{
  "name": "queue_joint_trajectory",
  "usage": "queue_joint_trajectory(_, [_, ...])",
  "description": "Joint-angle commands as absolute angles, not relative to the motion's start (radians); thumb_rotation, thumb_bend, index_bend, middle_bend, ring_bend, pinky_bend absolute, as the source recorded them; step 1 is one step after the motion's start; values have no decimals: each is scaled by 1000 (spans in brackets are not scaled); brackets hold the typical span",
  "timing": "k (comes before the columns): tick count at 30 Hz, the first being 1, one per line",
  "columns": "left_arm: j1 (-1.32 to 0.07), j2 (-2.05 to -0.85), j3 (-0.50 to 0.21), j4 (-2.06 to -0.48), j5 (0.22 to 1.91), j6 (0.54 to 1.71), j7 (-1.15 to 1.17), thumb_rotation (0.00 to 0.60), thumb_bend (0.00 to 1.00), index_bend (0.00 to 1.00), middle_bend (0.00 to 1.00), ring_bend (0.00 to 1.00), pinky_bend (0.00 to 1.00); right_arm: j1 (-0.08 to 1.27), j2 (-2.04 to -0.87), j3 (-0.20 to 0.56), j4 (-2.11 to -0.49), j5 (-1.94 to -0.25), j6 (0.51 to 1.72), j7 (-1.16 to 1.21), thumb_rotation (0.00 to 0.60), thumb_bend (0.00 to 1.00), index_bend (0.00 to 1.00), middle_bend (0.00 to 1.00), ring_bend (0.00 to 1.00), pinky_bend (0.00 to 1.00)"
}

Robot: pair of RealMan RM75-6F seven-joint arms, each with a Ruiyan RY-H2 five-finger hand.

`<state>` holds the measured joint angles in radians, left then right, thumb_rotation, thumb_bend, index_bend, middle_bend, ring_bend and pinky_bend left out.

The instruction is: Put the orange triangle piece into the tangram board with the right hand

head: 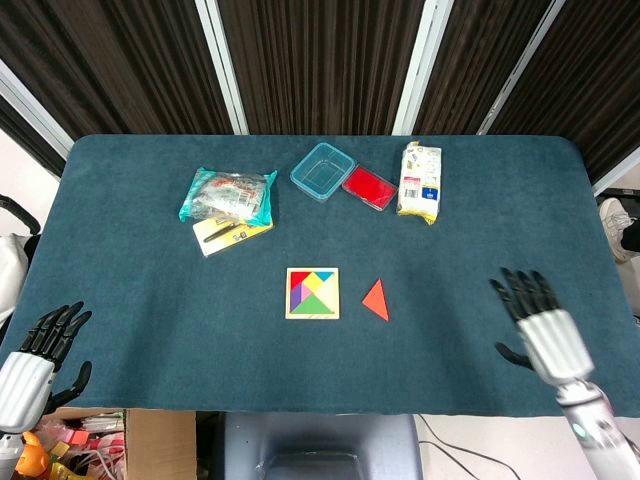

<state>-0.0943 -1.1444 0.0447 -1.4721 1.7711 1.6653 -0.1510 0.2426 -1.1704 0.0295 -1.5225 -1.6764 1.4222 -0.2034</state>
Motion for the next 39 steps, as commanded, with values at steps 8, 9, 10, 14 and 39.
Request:
queue_joint_trajectory(8, [-92, -1142, 42, -1463, 1760, 1672, -187, 600, 510, 0, 14, 40, 118, 586, -1333, 73, -1318, -1729, 1020, -67, 600, 305, 242, 0, 0, 0])
queue_joint_trajectory(9, [-91, -1142, 42, -1461, 1760, 1675, -189, 600, 509, 0, 15, 40, 118, 608, -1345, 64, -1292, -1737, 994, -52, 600, 306, 251, 0, 0, 0])
queue_joint_trajectory(10, [-91, -1142, 40, -1459, 1758, 1676, -190, 600, 509, 0, 15, 40, 118, 621, -1357, 59, -1270, -1745, 983, -52, 600, 306, 256, 0, 0, 0])
queue_joint_trajectory(14, [-91, -1143, 38, -1453, 1751, 1671, -192, 600, 511, 0, 15, 40, 118, 663, -1398, 43, -1196, -1756, 941, -88, 600, 318, 283, 0, 0, 0])
queue_joint_trajectory(39, [-97, -1142, 26, -1459, 1720, 1647, -194, 600, 511, 0, 15, 40, 118, 803, -1508, 25, -1117, -1671, 791, -176, 600, 394, 347, 0, 0, 0])
